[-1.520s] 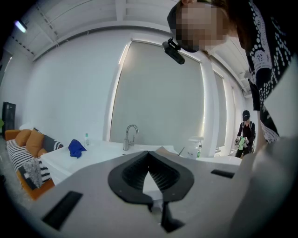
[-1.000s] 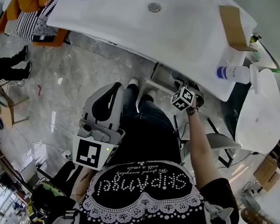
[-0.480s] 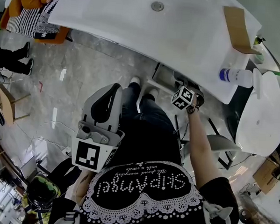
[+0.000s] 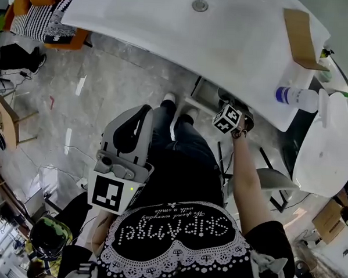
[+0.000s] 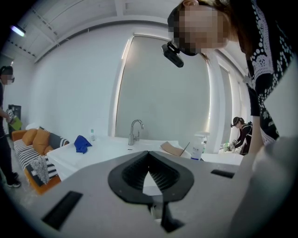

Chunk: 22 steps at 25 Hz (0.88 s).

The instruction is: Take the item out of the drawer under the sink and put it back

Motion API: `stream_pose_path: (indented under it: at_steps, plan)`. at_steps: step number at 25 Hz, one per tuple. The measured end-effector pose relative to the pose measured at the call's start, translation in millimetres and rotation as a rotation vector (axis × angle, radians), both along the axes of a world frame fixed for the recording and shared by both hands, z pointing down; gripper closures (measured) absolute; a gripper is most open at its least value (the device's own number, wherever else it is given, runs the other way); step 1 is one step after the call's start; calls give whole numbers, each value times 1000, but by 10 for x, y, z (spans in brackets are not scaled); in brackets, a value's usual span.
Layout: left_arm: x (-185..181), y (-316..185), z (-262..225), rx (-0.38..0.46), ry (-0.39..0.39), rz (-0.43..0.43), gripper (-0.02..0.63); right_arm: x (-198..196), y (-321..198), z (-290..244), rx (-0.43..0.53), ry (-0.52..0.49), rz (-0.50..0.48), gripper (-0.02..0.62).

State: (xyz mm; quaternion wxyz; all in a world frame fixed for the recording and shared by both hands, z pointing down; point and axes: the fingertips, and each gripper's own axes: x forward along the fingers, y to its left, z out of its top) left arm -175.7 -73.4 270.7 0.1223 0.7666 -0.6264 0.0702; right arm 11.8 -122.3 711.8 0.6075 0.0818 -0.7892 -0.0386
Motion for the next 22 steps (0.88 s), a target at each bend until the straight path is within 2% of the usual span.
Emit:
stream_pose_path:
  at_steps: [5,14,22]
  plan:
    - [-21,8,53,-49,14,-37,603,-4,7,60,-7,4,5,529]
    - [-48,48,85,-75,18,-38,603,-36,-33,73,4,-2,24,531]
    - [-14,15,146,-102,27,-32,603,-78,-101,67,11,-9,-2,566]
